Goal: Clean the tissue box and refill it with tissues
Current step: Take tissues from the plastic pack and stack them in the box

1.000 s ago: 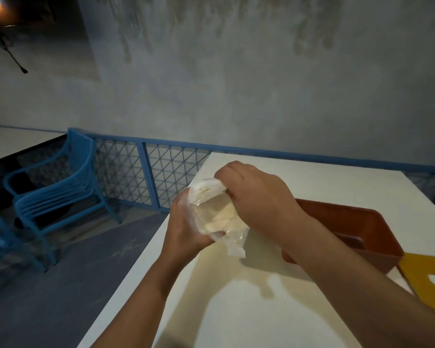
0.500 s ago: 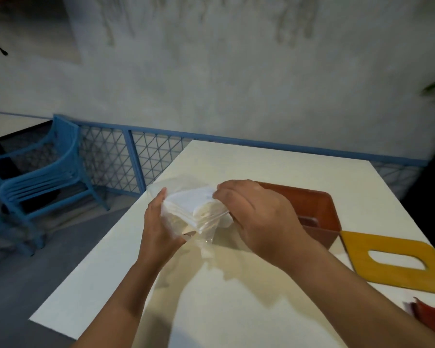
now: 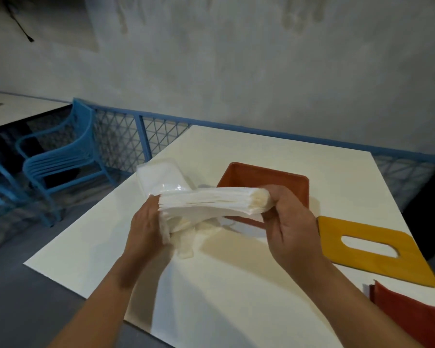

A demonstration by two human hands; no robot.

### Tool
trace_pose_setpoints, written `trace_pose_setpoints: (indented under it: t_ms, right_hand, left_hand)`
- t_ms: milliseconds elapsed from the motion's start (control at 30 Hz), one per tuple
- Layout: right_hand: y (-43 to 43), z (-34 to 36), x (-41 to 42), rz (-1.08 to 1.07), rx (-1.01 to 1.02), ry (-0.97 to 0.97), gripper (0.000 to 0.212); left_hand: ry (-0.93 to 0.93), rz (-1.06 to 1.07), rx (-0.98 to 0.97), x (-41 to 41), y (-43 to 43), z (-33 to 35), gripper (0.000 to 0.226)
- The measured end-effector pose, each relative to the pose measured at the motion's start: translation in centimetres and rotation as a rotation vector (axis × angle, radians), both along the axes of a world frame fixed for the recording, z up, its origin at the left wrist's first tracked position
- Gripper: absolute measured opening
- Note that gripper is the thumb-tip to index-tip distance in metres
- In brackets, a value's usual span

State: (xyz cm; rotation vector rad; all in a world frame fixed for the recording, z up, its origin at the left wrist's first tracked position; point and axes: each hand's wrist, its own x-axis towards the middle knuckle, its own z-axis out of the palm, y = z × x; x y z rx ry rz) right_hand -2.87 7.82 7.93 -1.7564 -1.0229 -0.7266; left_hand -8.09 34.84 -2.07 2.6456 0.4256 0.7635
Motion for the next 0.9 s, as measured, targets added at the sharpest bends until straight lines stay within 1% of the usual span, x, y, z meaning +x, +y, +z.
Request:
trace_pose_setpoints:
  t_ms: [133,200,300,400,433,500,600,667,733,800,900]
  right_hand:
    - [-1.9,-1.7,0.1,-0.003,0.046,0.200,0.021]
    - [-2.5,-2.3,-0.1,0.011,0.074,0.305,0.014]
    - [-3.2,-3.0,-0.5,0.051,0.158,0.487,0.017]
    - [-3.8,-3.9,-0.7,0.102,0.239,0.650,0.020]
    - [-4.1,-4.4,-0.6,0.118,0.256,0.690,0.023]
    - [-4.7,-5.2,-0.6,0.157,0.277,0.749,0.026]
    - [-5.5,-6.4,-0.8,0.204,0.266,0.813,0.030]
    - [-6.0,-7.1,-1.1,0.233,0.259,0.859,0.034]
    - [-6.3,-7.7,-1.2,0.237,0.262,0.902,0.035]
    - [-6.7,-8.4,-1.3,0.224,0.293,0.938,0.031]
    - [-7.0,-9.2,-1.3,0.228,0.326,0.983,0.030]
  left_hand:
    - [0.124,0.041,0.013,-0.1,0.3,-1.1,0.086]
    - [0.178,0.069,-0.077,-0.6,-0.5,-0.3,0.093]
    - [0.113,0.020,-0.250,-1.9,-2.4,1.6,0.100]
    - [-0.047,-0.136,-0.331,-3.4,-5.4,3.3,0.096]
    - [-0.090,-0.188,-0.388,-3.7,-6.5,3.6,0.095]
    - [-0.131,-0.253,-0.553,-4.0,-8.4,3.8,0.103]
    - [-0.114,-0.273,-0.804,-3.3,-10.5,3.8,0.118]
    - [-0.094,-0.286,-0.941,-2.7,-11.2,3.2,0.122]
    - [-0.079,-0.302,-1.071,-2.6,-11.3,2.5,0.123]
    - [-0.068,-0.306,-1.189,-2.5,-11.1,1.7,0.120]
    - [0.017,-0.327,-1.240,-2.3,-10.8,0.7,0.104]
